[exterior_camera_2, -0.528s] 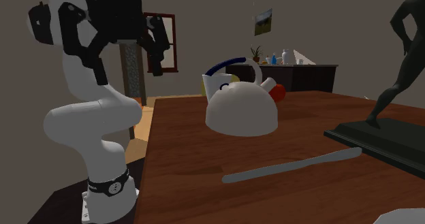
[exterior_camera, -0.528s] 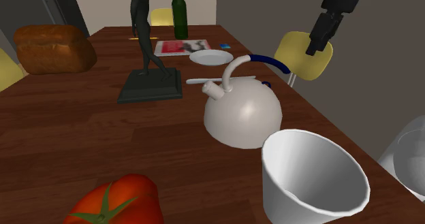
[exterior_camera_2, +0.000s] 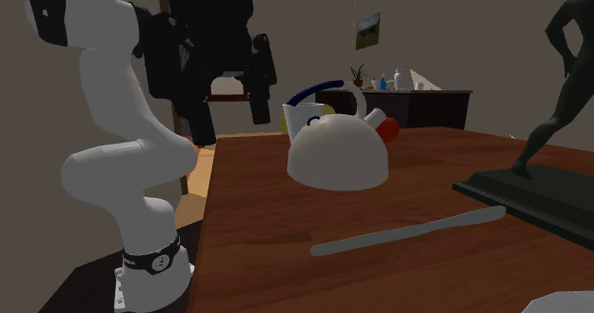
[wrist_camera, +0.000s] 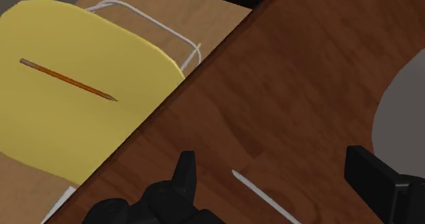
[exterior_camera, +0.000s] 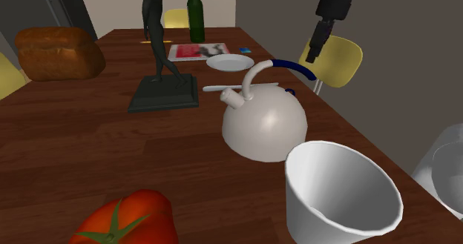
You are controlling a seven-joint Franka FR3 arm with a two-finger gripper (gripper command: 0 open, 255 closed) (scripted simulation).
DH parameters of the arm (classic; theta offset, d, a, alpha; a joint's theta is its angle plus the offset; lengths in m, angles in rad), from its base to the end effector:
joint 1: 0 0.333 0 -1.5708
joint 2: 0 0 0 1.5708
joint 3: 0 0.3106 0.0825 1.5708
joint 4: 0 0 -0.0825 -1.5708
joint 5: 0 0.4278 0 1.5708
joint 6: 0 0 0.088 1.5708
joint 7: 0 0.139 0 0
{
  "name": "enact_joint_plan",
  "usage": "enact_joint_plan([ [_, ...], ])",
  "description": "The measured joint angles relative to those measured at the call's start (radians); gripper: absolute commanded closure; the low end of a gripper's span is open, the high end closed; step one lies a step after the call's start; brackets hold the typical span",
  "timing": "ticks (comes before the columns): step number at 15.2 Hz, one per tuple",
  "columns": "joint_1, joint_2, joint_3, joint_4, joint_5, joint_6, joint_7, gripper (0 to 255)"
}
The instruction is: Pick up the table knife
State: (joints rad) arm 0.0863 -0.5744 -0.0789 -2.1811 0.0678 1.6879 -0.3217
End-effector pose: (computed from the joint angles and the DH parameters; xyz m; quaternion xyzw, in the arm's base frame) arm 0.4303 0.0069 0.5741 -0.9837 -0.1662 -0.0476 0.0486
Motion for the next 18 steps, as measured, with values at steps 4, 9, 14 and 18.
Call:
enact_joint_plan([
  [4,0.051,0.138,-0.009,0.073,0.011,0.068,-0.127,0],
  [9,0.111,0.292,0.001,0.171,0.032,0.126,-0.272,0],
  [14,0.16,0.443,0.022,0.292,0.05,0.158,-0.412,0],
  [18,0.194,0.545,0.05,0.385,0.058,0.169,-0.499,0],
])
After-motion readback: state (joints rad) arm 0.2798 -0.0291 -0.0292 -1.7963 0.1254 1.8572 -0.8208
